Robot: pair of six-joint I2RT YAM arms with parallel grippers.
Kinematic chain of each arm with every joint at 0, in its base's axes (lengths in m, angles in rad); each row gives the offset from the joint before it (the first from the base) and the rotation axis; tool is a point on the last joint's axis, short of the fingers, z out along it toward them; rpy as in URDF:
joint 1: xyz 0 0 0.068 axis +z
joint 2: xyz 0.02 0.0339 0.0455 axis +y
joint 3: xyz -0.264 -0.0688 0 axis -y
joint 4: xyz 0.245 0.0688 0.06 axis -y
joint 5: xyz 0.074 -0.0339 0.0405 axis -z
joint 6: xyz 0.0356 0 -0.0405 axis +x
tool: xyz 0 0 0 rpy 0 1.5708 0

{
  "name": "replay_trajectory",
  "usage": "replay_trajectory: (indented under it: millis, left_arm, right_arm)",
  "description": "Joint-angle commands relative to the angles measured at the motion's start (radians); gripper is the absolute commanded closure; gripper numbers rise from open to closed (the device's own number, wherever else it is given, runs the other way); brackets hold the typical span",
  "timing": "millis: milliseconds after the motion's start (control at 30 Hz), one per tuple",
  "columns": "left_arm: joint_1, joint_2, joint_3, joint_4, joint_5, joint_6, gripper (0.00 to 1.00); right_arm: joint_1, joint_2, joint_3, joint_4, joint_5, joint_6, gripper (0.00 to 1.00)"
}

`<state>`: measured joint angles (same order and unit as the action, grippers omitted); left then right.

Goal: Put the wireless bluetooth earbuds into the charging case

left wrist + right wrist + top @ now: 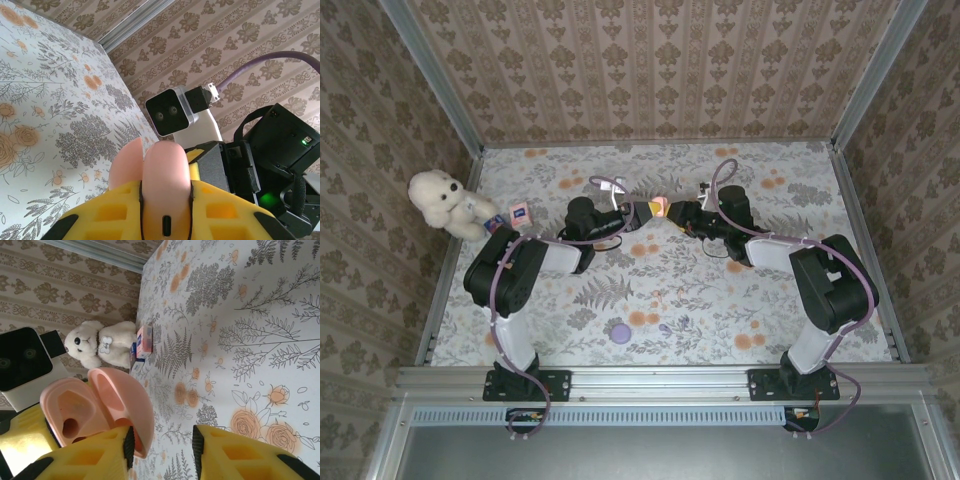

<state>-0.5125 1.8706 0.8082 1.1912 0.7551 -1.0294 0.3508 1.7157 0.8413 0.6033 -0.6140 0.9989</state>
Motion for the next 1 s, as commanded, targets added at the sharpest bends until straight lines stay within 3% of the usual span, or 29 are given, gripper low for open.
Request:
replay_trajectory:
  millis: [0,167,467,667,767,967]
  left_arm:
    - [-0.018,-0.001,0.016,0.087,0.008,-0.017,1.0]
    - [-0.023,-0.001,0.014,0.084,0.008,-0.014,1.0]
    - [-0.03,0.007,0.008,0.074,-0.002,-0.005,1.0]
    - [-0.036,0.011,0.009,0.063,-0.006,0.003,0.99]
    - [-0.037,0.009,0.005,0.06,-0.012,0.008,0.93]
    - [-0.038,0.006,-0.003,0.056,-0.03,0.016,0.68]
  right_arm:
    - [-0.002,-0.022,0.004,0.015,-0.027,-0.001,0.65]
    - [-0.008,-0.022,0.02,0.007,-0.03,0.0,0.73]
    - [-0.007,-0.025,0.04,-0.009,-0.035,-0.002,0.97]
    - [-0.008,-0.03,0.045,-0.023,-0.034,-0.004,1.0]
    - [-0.008,-0.035,0.048,-0.029,-0.032,-0.006,1.0]
    - [-0.008,-0.048,0.058,-0.086,-0.016,-0.036,1.0]
